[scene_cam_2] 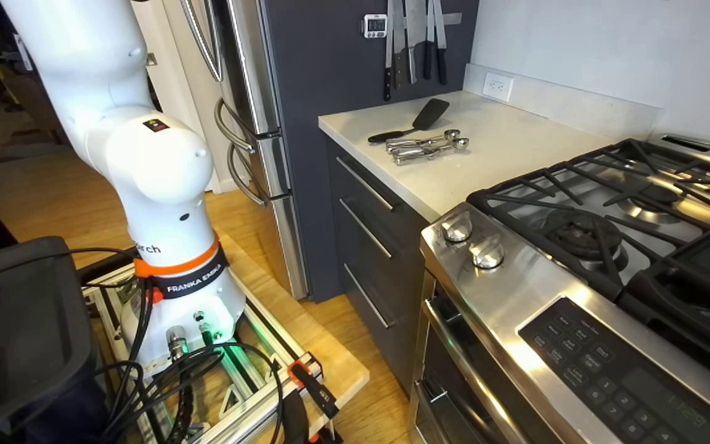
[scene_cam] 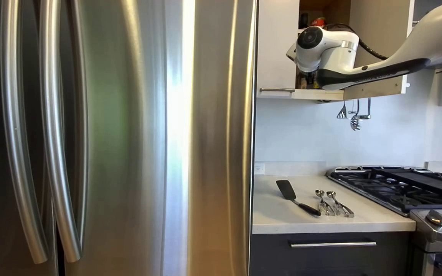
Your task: Close the top left cabinet door
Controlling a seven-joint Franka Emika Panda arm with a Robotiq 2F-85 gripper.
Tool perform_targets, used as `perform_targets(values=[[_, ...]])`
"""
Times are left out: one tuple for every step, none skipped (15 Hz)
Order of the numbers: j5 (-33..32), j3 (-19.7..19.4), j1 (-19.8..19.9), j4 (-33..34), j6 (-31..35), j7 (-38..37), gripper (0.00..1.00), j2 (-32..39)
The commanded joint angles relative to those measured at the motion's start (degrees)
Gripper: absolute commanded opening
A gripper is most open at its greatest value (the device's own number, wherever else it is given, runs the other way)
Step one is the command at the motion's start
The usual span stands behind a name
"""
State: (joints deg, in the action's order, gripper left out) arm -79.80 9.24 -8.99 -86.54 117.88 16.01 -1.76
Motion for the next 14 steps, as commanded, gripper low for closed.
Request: perform_targets(values=[[11.8, -1.3, 0.8, -2.2, -3.4, 9.8, 1.00, -2.9], [15.7, -1.5, 0.9, -3.6, -4.0, 11.6, 1.00, -4.4], [19.7, -1.7, 0.9, -4.5, -4.4, 13.2, 1.00, -5.7], [23.5, -1.8, 0.7, -5.4, -5.3, 14.7, 1.00, -6.8], [27.4, -1.8, 0.5, -6.4, -6.0, 15.9, 1.00, -8.3], [31.2, -1.8, 0.2, -7.0, -7.1, 16.8, 1.00, -9.6], [34.9, -1.7, -0.2, -7.6, -8.6, 17.9, 1.00, -10.8], [38.4, -1.6, -0.6, -8.1, -10.5, 18.9, 1.00, -12.2], [41.8, -1.7, -0.9, -8.5, -12.6, 19.9, 1.00, -13.4], [45.1, -1.7, -1.2, -8.7, -15.2, 21.0, 1.00, -14.6], [48.2, -2.0, -1.3, -9.2, -18.0, 21.9, 1.00, -16.0], [50.7, -2.1, -1.3, -9.3, -21.4, 22.4, 1.00, -17.1], [52.7, -2.2, -1.1, -9.4, -24.9, 22.6, 1.00, -18.0], [54.3, -2.2, -0.8, -9.6, -28.5, 22.0, 1.00, -18.7]])
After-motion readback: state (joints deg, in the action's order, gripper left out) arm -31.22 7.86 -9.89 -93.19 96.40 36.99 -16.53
